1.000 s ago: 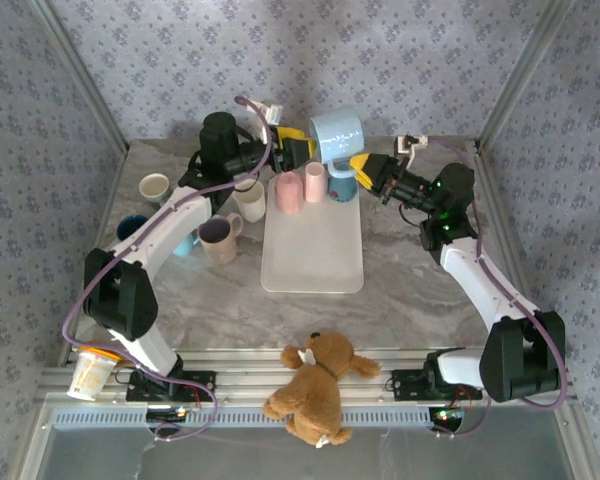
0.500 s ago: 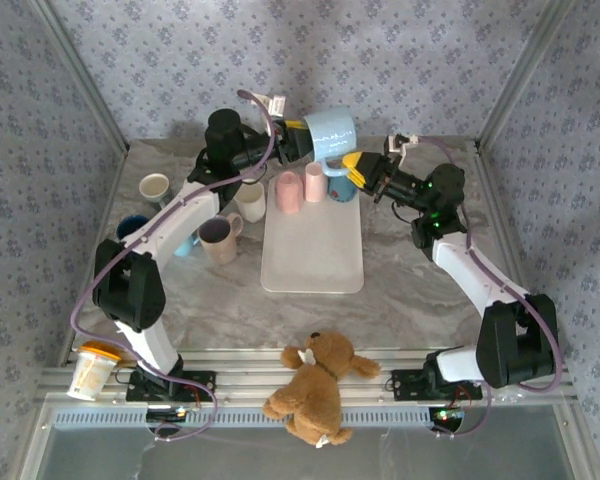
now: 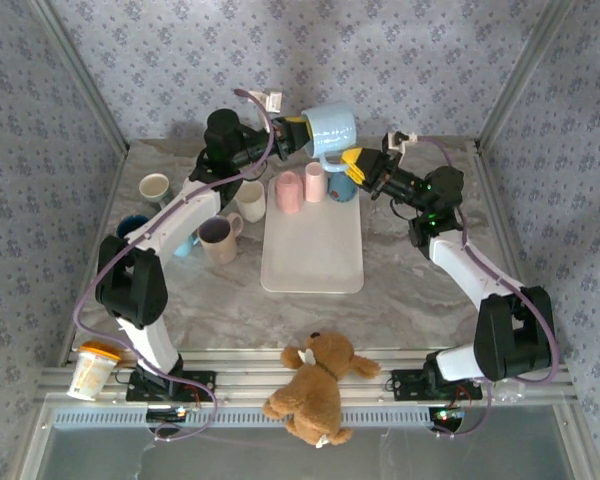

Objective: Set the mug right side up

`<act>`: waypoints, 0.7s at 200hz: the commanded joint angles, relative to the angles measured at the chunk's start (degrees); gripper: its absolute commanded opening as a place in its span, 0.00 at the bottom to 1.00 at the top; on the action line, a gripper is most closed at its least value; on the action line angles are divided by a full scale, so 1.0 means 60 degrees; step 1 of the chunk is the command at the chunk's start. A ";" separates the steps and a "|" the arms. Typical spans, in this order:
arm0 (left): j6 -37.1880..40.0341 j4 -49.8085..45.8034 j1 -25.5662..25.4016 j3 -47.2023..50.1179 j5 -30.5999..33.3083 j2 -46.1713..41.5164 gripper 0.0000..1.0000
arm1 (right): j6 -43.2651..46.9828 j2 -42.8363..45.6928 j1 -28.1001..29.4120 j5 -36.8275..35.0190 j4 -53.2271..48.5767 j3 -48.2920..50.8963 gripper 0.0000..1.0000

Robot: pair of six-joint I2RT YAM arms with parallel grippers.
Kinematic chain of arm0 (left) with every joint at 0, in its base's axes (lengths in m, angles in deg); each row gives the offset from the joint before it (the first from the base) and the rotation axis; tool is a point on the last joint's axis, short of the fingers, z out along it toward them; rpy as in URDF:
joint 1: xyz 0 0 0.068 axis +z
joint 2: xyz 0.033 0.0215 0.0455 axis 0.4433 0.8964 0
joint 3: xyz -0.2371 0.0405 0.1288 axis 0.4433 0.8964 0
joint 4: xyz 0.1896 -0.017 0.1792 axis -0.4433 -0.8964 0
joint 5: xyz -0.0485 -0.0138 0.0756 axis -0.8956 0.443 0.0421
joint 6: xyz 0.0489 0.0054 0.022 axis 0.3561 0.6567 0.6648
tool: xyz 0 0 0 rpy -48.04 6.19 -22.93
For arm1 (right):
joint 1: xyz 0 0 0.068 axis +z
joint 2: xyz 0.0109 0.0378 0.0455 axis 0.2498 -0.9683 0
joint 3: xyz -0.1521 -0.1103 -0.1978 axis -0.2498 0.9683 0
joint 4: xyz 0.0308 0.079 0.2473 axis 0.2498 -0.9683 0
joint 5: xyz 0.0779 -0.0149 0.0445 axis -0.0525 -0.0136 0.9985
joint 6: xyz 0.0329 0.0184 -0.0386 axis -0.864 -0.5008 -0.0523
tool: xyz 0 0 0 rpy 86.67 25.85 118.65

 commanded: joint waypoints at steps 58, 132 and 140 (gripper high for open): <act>-0.0816 0.0622 -0.0058 -0.0384 0.0162 -0.0051 0.00 | 0.0162 0.0059 -0.0072 -0.0887 0.0824 0.0420 0.66; 0.0577 -0.1683 -0.0035 -0.0350 0.1036 -0.0935 0.00 | 0.3832 0.2229 -0.0540 -0.1565 -0.3808 0.0881 0.78; 0.0719 -0.2084 -0.0033 -0.0415 0.1227 -0.1002 0.00 | 0.4596 0.2618 -0.0584 -0.1674 -0.4659 0.0757 0.78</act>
